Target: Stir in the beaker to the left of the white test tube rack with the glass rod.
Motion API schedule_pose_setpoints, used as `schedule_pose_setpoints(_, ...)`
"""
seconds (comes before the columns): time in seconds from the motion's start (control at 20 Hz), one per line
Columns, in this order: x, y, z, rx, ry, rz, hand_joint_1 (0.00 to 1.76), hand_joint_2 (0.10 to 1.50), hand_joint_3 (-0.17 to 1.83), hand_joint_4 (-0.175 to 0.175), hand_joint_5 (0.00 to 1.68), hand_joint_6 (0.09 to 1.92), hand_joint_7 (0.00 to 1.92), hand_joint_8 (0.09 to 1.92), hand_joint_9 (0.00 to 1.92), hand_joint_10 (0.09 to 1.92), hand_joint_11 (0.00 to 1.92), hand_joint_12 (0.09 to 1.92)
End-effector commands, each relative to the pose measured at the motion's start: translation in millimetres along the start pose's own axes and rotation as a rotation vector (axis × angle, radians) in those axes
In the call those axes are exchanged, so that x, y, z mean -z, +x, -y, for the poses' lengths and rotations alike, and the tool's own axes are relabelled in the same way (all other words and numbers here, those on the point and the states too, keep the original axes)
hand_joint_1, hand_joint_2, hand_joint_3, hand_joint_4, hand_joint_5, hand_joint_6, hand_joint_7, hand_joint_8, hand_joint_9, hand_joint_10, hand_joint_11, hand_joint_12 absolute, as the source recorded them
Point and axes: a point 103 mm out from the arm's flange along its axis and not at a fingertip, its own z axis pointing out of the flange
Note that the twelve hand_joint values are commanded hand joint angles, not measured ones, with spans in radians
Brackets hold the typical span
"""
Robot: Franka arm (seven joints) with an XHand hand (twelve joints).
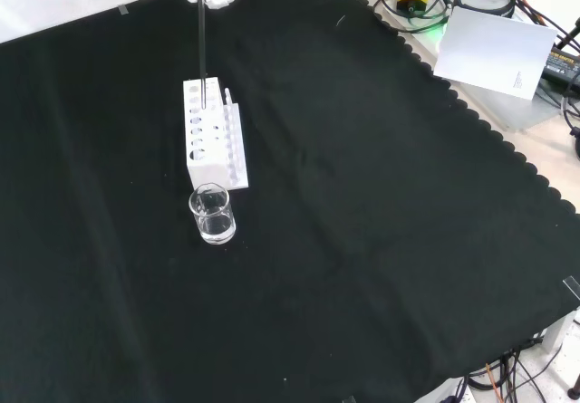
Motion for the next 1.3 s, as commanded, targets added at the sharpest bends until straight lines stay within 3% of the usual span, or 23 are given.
schedule_pose_setpoints(0.05,7.0,31.1,-17.4,0.081,0.010,-0.028,1.32,0.62,0.80,-0.175,1.13,0.72,1.29,0.97,1.66,0.89,1.28,0.93)
schedule_pose_setpoints(0.45,18.8,52.9,-27.2,0.164,0.016,-0.035,1.32,0.62,0.80,-0.175,1.13,0.72,1.29,0.98,1.66,0.89,1.28,0.93)
schedule_pose_setpoints(0.5,19.5,55.1,-30.1,0.116,0.044,0.010,1.32,0.62,0.80,-0.175,1.13,0.72,1.29,0.98,1.66,0.89,1.28,0.93)
schedule_pose_setpoints(0.55,20.1,58.5,-32.6,0.117,0.052,0.021,1.32,0.62,0.80,-0.175,1.13,0.72,1.29,0.98,1.66,0.89,1.28,0.93)
schedule_pose_setpoints(1.05,8.0,96.0,-51.5,0.275,0.046,-0.057,1.32,0.62,0.80,-0.175,1.13,0.72,1.29,0.98,1.66,0.89,1.28,0.94)
schedule_pose_setpoints(1.3,3.5,111.7,-58.7,0.321,0.053,-0.064,1.32,0.62,0.80,-0.175,1.13,0.72,1.29,0.98,1.66,0.89,1.28,0.94)
